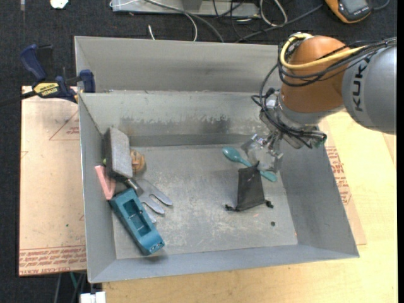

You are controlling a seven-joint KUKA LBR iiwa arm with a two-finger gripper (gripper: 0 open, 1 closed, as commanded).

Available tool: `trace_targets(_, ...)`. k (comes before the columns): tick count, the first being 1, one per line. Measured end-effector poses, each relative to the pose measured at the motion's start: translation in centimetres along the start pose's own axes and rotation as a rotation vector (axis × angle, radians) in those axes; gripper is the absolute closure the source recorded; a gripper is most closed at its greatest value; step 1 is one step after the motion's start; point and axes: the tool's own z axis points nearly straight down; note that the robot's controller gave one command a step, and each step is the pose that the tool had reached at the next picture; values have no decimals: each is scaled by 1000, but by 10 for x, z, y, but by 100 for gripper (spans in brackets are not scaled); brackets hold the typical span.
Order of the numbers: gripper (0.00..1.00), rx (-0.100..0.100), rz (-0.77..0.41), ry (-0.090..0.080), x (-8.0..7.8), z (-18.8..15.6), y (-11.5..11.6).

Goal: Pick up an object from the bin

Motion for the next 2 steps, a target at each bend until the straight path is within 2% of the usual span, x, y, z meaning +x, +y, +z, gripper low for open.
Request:
trace_targets(1, 100, -2, 44, -1, -1, -26, 11)
trace_targets(2, 100, 0, 76, -2, 8, -102, -1)
